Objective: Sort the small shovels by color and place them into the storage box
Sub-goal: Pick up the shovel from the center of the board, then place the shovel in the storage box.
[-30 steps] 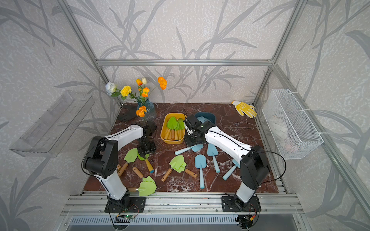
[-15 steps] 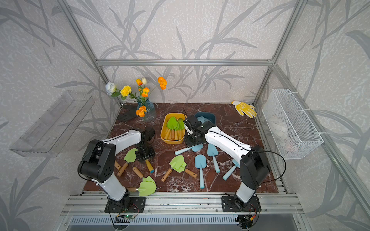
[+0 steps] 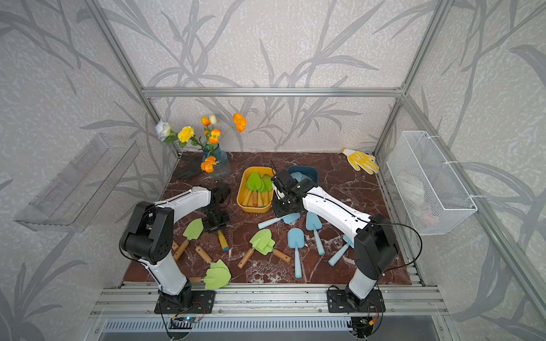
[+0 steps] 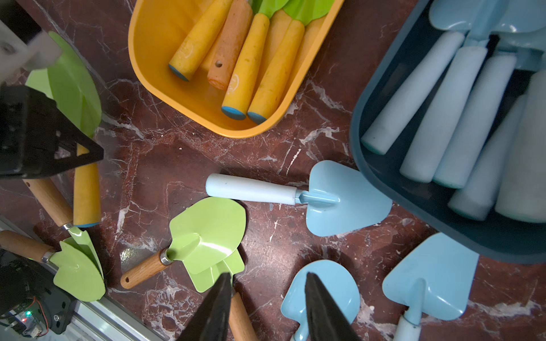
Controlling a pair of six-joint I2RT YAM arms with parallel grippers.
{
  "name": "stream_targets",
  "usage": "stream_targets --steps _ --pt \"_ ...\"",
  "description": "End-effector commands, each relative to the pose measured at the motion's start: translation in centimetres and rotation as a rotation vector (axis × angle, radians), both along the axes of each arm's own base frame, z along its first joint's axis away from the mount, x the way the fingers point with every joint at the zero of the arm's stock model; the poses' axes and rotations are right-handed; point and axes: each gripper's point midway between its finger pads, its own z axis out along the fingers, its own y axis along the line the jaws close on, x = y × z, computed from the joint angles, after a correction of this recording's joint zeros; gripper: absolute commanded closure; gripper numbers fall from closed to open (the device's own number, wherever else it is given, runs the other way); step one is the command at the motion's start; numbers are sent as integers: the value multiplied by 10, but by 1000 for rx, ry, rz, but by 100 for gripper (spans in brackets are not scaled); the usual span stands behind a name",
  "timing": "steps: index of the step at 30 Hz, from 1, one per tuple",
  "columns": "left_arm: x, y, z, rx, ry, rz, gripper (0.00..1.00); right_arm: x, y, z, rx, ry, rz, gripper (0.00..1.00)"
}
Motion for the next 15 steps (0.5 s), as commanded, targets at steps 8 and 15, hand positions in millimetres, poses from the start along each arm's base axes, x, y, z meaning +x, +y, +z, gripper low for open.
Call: stream_targets --steps 8,15 --pt "93 -57 83 -143 -151 -265 100 8 -30 14 -3 -27 -94 57" --pt "148 -95 59 -176 -136 -351 100 8 -51 19 -12 -32 -147 58"
